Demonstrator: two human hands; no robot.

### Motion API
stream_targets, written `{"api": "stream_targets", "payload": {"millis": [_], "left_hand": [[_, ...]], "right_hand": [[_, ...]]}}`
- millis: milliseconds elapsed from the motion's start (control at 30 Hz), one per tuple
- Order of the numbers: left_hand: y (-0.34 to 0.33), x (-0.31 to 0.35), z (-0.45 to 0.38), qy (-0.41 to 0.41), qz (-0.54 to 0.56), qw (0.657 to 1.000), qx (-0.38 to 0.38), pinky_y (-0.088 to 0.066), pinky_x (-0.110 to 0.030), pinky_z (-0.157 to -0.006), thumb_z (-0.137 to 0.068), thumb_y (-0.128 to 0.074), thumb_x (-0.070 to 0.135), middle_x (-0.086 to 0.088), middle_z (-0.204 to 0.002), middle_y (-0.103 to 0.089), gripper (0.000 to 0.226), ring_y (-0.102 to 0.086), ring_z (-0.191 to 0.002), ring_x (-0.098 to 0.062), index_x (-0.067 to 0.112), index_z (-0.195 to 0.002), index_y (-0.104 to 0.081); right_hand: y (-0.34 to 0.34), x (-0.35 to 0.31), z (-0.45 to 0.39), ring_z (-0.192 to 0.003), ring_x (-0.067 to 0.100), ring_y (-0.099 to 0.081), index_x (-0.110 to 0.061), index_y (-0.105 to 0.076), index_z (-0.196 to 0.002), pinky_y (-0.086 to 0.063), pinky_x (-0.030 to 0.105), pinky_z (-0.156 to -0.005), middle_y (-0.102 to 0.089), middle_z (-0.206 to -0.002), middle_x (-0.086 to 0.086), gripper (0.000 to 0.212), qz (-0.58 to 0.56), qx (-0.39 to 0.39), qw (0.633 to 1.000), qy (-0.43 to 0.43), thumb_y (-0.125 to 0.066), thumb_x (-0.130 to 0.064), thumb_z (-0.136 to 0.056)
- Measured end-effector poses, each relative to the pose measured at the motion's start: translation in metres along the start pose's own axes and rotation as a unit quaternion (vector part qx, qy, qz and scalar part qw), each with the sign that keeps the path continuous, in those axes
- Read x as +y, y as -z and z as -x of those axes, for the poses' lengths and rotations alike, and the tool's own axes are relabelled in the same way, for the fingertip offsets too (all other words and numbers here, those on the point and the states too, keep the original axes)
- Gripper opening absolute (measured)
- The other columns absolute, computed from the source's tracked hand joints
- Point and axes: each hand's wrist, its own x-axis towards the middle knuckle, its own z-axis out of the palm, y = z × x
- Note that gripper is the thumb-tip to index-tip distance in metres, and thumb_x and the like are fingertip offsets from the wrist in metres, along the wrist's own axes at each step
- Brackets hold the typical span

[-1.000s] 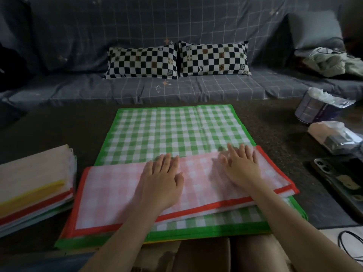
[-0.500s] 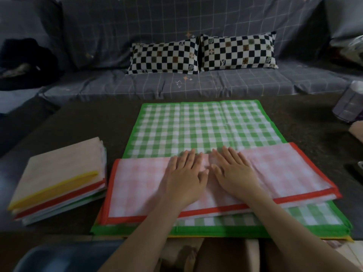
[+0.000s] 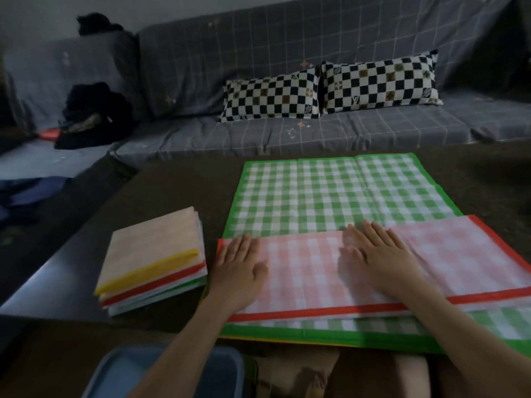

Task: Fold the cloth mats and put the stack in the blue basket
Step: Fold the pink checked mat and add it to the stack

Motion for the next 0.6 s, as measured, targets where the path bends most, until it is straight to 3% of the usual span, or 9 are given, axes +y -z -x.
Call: {"api": "stream_targets", "payload": {"millis": [100, 200, 267, 333, 400, 500, 533, 600], "left_hand": [[0.012, -0.001, -0.002, -0.008, 0.018, 0.999, -0.048, 0.009, -0.036, -0.117, -0.099, -0.017, 0.053, 0.003, -0.16, 0.013, 0.064, 0.014, -0.146, -0.014, 0.026, -0.152, 0.005], [0.032, 0.001, -0.01, -0.026, 0.0, 0.998, -0.051, -0.007, -0.042, -0.118, -0.095, -0.035, 0.057, -0.002, -0.16, -0.01, 0.071, -0.011, -0.146, -0.021, 0.023, -0.153, -0.012], [0.045, 0.003, -0.02, -0.035, -0.033, 0.997, -0.053, -0.014, -0.045, -0.116, -0.09, -0.047, 0.06, -0.005, -0.155, -0.026, 0.075, -0.026, -0.141, -0.024, 0.023, -0.15, -0.022], [0.055, 0.003, -0.03, -0.037, -0.048, 0.996, -0.066, -0.014, -0.049, -0.114, -0.083, -0.056, 0.063, -0.007, -0.147, -0.036, 0.077, -0.033, -0.135, -0.026, 0.024, -0.145, -0.032], [0.062, 0.001, -0.038, -0.035, -0.049, 0.996, -0.065, -0.02, -0.048, -0.111, -0.076, -0.063, 0.063, -0.005, -0.133, -0.045, 0.072, -0.042, -0.124, -0.024, 0.026, -0.134, -0.045], [0.073, -0.005, -0.043, -0.029, -0.012, 0.997, -0.071, -0.042, -0.033, -0.085, -0.073, -0.073, 0.053, 0.001, -0.108, -0.055, 0.047, -0.054, -0.095, -0.016, 0.023, -0.106, -0.058], [0.077, -0.007, -0.044, -0.027, 0.004, 0.997, -0.079, -0.042, -0.029, -0.074, -0.074, -0.074, 0.048, 0.001, -0.1, -0.057, 0.038, -0.055, -0.087, -0.014, 0.022, -0.097, -0.059], [0.089, -0.015, -0.045, -0.02, 0.028, 0.995, -0.094, -0.042, -0.026, -0.066, -0.075, -0.075, 0.04, 0.001, -0.092, -0.06, 0.028, -0.057, -0.082, -0.013, 0.02, -0.089, -0.061]], "right_hand": [[0.005, -0.004, 0.002, -0.147, 0.017, 0.002, -0.025, -0.007, -0.15, 0.0, 0.033, -0.119, -0.004, -0.159, -0.001, 0.055, -0.026, -0.003, 1.0, 0.012, -0.023, -0.039, -0.1], [0.012, -0.025, 0.01, -0.141, 0.021, -0.02, -0.027, -0.026, -0.146, -0.019, 0.036, -0.115, -0.024, -0.155, -0.005, 0.062, -0.09, -0.005, 0.994, 0.059, -0.034, -0.044, -0.088], [0.012, -0.044, 0.012, -0.135, 0.021, -0.03, -0.03, -0.032, -0.143, -0.024, 0.036, -0.111, -0.034, -0.149, -0.01, 0.062, -0.117, -0.04, 0.988, 0.09, -0.035, -0.046, -0.083], [0.006, -0.055, 0.011, -0.135, 0.02, -0.031, -0.042, -0.031, -0.14, -0.024, 0.037, -0.11, -0.035, -0.146, -0.014, 0.061, -0.114, -0.052, 0.986, 0.11, -0.036, -0.056, -0.08], [0.007, -0.058, 0.011, -0.136, 0.021, -0.024, -0.048, -0.028, -0.139, -0.021, 0.039, -0.11, -0.029, -0.145, -0.016, 0.063, -0.116, -0.061, 0.987, 0.097, -0.05, -0.06, -0.081], [0.013, -0.056, 0.012, -0.136, 0.022, -0.015, -0.05, -0.025, -0.14, -0.016, 0.041, -0.112, -0.022, -0.147, -0.012, 0.077, -0.128, -0.095, 0.983, 0.095, -0.059, -0.067, -0.073], [0.015, -0.057, 0.013, -0.136, 0.022, -0.014, -0.051, -0.024, -0.14, -0.015, 0.042, -0.112, -0.021, -0.148, -0.012, 0.08, -0.123, -0.097, 0.982, 0.101, -0.06, -0.07, -0.071], [0.019, -0.059, 0.015, -0.136, 0.023, -0.013, -0.051, -0.022, -0.141, -0.014, 0.042, -0.112, -0.017, -0.148, -0.011, 0.084, -0.104, -0.108, 0.983, 0.104, -0.062, -0.069, -0.069]]}}
